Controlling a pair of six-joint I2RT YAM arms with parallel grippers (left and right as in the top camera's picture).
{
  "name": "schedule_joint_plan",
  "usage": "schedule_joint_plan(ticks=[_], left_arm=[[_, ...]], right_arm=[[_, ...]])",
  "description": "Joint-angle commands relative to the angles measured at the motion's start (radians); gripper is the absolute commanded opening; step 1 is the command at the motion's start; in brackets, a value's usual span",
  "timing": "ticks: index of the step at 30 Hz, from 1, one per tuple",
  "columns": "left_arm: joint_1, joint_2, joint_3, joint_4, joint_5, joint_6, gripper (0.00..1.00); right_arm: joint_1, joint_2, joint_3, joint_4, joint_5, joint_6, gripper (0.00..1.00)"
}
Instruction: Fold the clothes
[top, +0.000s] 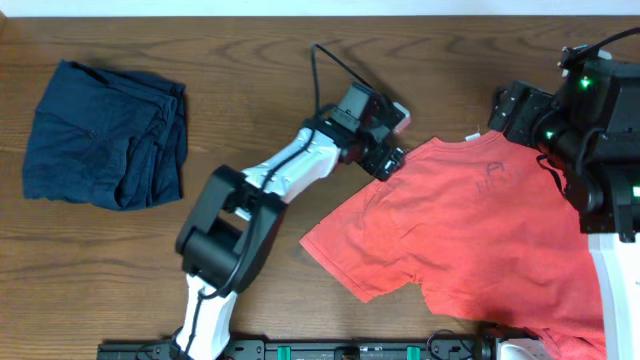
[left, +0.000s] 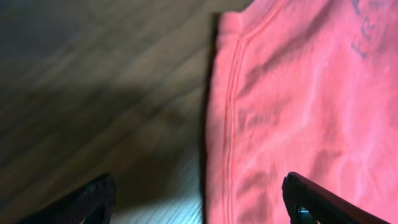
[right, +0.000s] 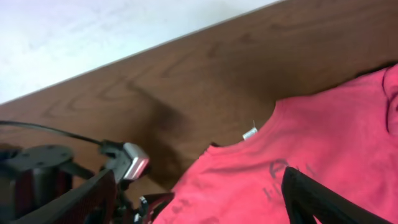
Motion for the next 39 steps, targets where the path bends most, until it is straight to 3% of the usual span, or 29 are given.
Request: schedule_joint_plan(ticks=[1,8,14,20,24,39], left_arm=[[-0.016,0.035,0.012,0.018,0.013,0.005,0.85],[-0.071,0.074,0.011,0.012,0.003,0.005,0.76],[-0.129,0.099,0.009,-0.023,-0.188,0.005,0.63],[-0.141,0.097,0.01,-0.025,-0.252,-0.05,0.27],[-0.115,0.019,0.04,-0.031,-0.261,-0.134,0.11],[-0.101,-0.388,0.104,0.045,-0.298,-0.149,0.08]], right_arm=[[-0.009,0.016,0.005,-0.006,0.001,0.012,0.85],[-0.009,0.039,0.005,-0.011,0.004,0.012,0.86],[-0.009,0.04,0.005,-0.014,0.004,0.012,0.87],[-0.009,0.041,0.005,-0.019,0.008,0.004,0.87],[-0.009,0.041,0.005,-0.019,0.012,0.003,0.87],[-0.01,0.041,0.005,-0.023,0.072,0.002,0.87]])
